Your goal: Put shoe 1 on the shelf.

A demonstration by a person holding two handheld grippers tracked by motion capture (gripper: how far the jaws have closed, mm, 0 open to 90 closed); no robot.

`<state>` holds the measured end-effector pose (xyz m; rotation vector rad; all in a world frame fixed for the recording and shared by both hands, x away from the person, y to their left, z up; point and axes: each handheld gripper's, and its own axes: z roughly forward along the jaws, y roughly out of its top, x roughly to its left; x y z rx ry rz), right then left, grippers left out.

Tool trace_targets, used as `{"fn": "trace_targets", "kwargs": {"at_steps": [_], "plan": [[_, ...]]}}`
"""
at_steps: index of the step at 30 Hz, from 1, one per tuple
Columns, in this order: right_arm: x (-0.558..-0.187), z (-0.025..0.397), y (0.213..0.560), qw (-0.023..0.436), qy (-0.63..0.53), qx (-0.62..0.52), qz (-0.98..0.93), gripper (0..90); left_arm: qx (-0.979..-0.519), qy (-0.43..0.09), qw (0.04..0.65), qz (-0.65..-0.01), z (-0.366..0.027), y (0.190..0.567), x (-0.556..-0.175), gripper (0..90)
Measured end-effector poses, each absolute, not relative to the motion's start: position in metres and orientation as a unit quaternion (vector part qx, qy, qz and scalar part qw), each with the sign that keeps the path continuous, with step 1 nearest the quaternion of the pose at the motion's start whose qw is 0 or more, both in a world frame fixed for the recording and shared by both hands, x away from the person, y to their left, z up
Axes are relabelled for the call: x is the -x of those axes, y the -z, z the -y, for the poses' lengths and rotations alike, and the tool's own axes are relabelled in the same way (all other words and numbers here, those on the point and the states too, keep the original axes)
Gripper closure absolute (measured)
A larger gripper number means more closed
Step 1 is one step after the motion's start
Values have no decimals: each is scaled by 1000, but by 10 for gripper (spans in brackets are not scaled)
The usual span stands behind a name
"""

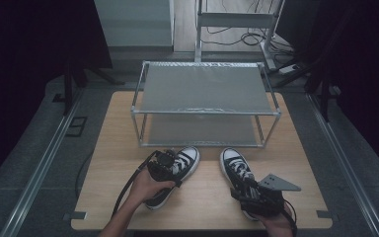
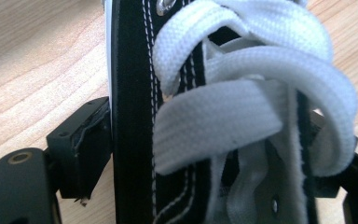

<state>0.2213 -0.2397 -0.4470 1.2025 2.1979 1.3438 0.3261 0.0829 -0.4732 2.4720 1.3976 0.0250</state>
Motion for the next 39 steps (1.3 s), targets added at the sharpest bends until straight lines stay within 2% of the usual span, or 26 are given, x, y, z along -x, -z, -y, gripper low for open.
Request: {"fn": "trace_targets", "kwargs": {"at_steps": [9,23,39], "plan": [[-222,245,446,154,-472,-424,-758,322,-855,30,205,-475,-93,469,-323,172],[-223,249,445,158,-470,-430,-754,322,-840,40,289,-457,-97,443,-315,175],[-224,253,445,161,-472,-438,-748,322,-840,39,313,-441,-90,417,-315,176]]}}
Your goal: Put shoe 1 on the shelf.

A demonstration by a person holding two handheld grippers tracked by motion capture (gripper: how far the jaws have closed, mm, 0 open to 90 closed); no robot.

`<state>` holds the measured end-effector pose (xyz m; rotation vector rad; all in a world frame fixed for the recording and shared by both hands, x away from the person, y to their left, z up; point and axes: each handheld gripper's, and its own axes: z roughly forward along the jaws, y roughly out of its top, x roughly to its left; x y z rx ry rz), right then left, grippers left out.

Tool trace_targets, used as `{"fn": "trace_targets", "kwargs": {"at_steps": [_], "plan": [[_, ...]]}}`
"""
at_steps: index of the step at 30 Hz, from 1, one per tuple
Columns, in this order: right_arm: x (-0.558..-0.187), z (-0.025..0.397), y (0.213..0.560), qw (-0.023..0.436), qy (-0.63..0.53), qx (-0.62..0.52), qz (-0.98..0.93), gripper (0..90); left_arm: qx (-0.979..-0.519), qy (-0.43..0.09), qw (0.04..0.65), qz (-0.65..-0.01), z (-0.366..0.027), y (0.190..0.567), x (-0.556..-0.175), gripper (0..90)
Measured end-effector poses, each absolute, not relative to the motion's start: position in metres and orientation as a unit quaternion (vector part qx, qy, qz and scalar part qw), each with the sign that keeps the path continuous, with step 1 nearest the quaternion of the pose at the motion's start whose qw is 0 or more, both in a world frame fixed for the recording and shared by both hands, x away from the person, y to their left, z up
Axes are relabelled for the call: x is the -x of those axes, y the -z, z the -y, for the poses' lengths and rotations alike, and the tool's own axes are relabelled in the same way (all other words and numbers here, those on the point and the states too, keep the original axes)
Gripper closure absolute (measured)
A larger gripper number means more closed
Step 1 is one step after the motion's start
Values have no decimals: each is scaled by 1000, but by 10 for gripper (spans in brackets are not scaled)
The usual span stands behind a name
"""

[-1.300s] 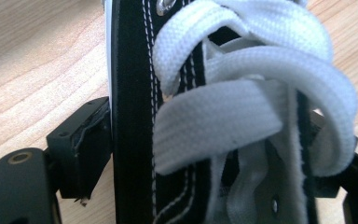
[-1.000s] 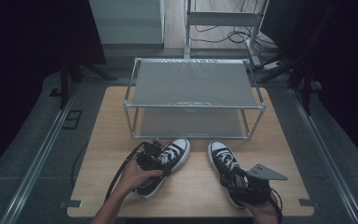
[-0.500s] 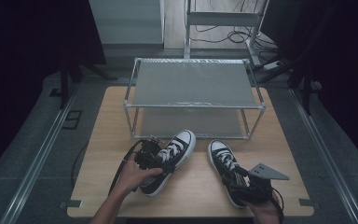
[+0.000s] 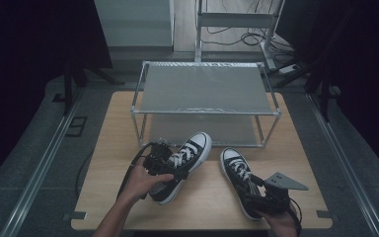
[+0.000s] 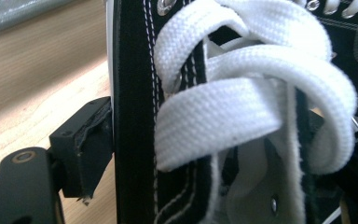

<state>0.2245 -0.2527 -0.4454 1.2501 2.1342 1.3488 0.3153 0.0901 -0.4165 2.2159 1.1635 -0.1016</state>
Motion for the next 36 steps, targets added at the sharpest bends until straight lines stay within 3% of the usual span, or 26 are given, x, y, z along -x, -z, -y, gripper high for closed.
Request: {"fn": "trace_targets", "kwargs": {"at_steps": [36], "plan": [[-227,257,447,159,-470,-447,-744,321,-852,18,342,-396,-61,333,-334,177]]}}
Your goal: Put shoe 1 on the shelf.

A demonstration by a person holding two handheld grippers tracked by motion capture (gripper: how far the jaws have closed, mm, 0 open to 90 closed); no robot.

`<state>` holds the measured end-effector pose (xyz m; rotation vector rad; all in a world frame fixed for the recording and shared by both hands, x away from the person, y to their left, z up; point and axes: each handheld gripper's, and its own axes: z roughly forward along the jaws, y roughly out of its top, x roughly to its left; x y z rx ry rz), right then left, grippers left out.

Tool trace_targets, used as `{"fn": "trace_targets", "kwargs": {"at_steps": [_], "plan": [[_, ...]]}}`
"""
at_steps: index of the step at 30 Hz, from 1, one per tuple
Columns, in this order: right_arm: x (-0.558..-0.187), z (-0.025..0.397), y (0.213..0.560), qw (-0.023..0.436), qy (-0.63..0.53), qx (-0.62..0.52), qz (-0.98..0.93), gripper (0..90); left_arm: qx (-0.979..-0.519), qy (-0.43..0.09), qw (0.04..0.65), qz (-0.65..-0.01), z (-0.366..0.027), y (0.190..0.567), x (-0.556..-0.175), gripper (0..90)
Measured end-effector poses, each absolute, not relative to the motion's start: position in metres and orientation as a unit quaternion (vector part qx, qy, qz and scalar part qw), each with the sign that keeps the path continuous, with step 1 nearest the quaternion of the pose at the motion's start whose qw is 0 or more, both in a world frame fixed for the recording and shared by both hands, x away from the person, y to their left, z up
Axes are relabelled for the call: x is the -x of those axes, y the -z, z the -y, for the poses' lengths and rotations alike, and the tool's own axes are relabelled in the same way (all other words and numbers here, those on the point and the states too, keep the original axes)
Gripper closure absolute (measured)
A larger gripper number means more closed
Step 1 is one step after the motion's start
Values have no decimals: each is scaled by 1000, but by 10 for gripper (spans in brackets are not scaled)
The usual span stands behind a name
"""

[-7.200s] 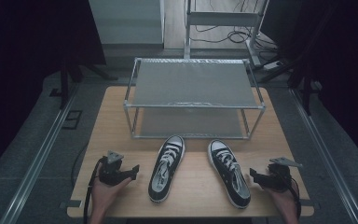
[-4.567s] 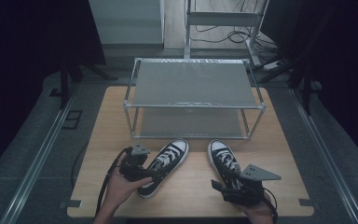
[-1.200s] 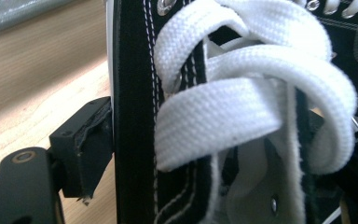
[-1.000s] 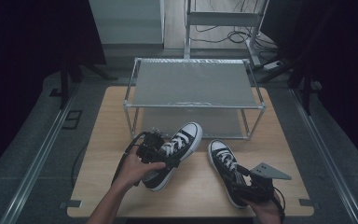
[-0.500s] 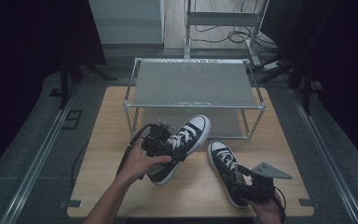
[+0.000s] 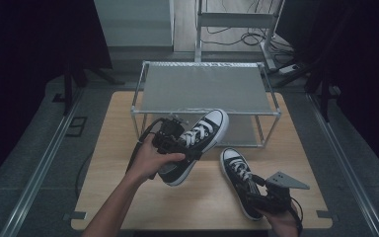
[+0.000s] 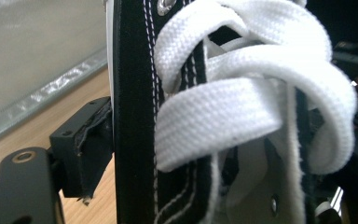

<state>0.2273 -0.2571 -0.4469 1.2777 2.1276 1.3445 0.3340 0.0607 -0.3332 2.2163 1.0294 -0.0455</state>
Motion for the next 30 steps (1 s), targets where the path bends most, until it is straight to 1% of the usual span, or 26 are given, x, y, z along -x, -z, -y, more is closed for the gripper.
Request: {"fn": "trace_targets", "kwargs": {"at_steps": [5,15,21,23,30], "plan": [[-228,259,447,159,-471,-448,-743,321,-852,16,349,-391,-57,316,-342,177],[-229,261,448,158,-472,-453,-740,318,-850,24,353,-390,-51,295,-361,177],[-229,262,448,157,-475,-454,-737,318,-841,26,362,-402,-49,279,-378,177],[-229,262,448,156,-476,-454,-737,318,-840,12,354,-411,-47,273,-388,177],[-229,265,447,155,-480,-455,-733,318,-831,11,354,-430,-43,263,-408,177]]}}
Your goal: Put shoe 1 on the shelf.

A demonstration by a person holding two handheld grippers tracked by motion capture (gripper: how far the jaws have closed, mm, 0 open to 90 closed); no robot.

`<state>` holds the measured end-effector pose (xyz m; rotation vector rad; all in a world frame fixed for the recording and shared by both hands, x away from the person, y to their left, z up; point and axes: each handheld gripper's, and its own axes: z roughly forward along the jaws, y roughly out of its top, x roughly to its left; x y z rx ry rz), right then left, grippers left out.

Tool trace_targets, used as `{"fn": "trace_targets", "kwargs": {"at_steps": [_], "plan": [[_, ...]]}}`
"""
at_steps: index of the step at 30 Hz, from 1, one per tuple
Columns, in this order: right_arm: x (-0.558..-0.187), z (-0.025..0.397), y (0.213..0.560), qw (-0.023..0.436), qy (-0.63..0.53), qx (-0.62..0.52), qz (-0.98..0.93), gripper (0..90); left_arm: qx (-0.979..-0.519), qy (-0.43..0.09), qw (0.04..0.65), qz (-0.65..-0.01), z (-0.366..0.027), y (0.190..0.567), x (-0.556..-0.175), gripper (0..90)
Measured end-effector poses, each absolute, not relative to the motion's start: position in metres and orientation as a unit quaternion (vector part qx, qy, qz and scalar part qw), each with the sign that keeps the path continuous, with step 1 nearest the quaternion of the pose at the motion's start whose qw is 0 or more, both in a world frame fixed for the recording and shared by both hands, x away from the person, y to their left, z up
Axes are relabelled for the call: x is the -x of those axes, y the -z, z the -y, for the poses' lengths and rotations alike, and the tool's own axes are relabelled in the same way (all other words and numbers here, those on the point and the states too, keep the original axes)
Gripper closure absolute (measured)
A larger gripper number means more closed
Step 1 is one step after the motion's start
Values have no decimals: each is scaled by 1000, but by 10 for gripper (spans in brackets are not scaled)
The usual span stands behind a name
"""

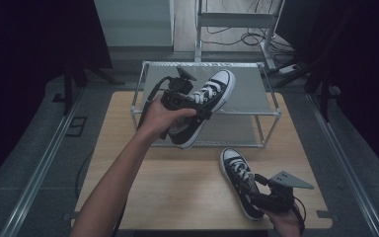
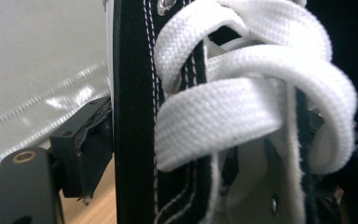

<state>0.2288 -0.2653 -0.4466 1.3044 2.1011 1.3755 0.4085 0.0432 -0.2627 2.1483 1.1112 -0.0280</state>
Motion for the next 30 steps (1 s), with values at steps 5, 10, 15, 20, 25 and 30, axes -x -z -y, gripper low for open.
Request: {"fn": "trace_targets", "kwargs": {"at_steps": [5,10,15,20,25,30], "plan": [[-230,267,447,154,-478,-456,-734,317,-823,11,351,-446,-38,256,-429,177],[-230,267,447,154,-480,-457,-733,317,-817,7,344,-464,-33,253,-445,177],[-230,266,447,152,-481,-455,-734,315,-811,-7,328,-484,-26,249,-464,177],[-229,265,447,148,-482,-452,-736,313,-801,-16,321,-504,-17,243,-483,177],[-229,266,446,146,-483,-454,-734,313,-791,-25,312,-526,-12,242,-494,177],[-229,266,446,145,-483,-453,-735,312,-781,-34,300,-547,-9,243,-502,177]]}}
